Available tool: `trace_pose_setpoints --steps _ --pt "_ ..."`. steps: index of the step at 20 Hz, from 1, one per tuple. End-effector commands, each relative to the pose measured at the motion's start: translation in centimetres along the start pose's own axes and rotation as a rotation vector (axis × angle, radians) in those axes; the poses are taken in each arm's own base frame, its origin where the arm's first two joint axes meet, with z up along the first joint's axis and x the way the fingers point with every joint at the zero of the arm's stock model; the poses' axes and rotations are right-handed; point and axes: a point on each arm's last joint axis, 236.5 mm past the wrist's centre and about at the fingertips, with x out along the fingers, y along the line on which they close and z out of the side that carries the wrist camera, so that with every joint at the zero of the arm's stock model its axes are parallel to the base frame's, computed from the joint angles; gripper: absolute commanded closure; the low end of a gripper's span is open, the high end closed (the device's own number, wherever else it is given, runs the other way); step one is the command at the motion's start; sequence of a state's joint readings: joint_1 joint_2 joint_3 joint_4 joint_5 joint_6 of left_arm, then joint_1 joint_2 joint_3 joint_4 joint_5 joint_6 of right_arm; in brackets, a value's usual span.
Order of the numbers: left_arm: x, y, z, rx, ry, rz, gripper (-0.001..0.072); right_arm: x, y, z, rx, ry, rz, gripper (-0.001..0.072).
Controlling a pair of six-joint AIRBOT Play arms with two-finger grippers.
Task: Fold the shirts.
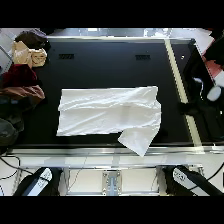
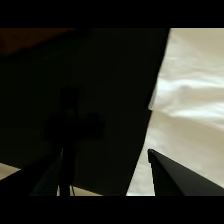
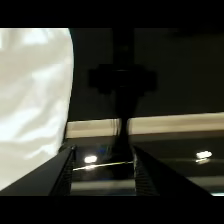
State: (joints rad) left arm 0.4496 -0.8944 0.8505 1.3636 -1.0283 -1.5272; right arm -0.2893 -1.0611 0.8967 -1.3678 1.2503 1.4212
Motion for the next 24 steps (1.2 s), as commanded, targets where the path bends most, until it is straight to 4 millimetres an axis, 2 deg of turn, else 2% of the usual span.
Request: trace_pose_setpoints --steps 1,3,6,10,13,18,19,20,21,24 --pt "0.2 2.9 -4.6 -0.356 -0.091 -0.034 0.0103 3.8 4.7 -7.2 0.241 0.094 0.353 0.0293" --pt "0.9 2.9 -6.3 -0.408 -0.055 -0.05 0.0102 5.5 6.2 -10.6 0.255 0.217 0.436 0.0292" --pt "1.0 2.4 -6.8 -0.423 -0.033 -0.072 0.0103 7.3 6.6 -13.1 0.285 0.317 0.463 0.0292" --pt "1.1 2.1 -6.8 -0.427 -0.027 -0.084 0.0103 8.4 7.0 -13.3 0.287 0.33 0.495 0.0294" --pt "1.0 1.7 -7.8 -0.425 0.015 -0.091 0.0103 9.2 7.4 -13.5 0.254 0.345 0.478 0.0303" --pt "1.0 1.3 -9.0 -0.424 0.07 -0.099 0.0103 10.9 9.8 -13.9 0.182 0.364 0.469 0.0306" --pt "1.1 1.2 -9.5 -0.426 0.089 -0.1 0.0103 11.0 10.5 -13.9 0.169 0.365 0.483 0.0378" --pt "1.4 1.1 -10.3 -0.435 0.122 -0.103 0.0104 10.7 11.3 -13.8 0.152 0.36 0.511 0.051" --pt "1.7 0.6 -11.5 -0.452 0.172 -0.117 0.0104 10.2 12.2 -13.6 0.14 0.351 0.551 0.0678" --pt "3.1 -1.4 -16.0 -0.53 0.322 -0.185 0.0136 8.9 13.5 -13.0 0.127 0.321 0.61 0.0698"
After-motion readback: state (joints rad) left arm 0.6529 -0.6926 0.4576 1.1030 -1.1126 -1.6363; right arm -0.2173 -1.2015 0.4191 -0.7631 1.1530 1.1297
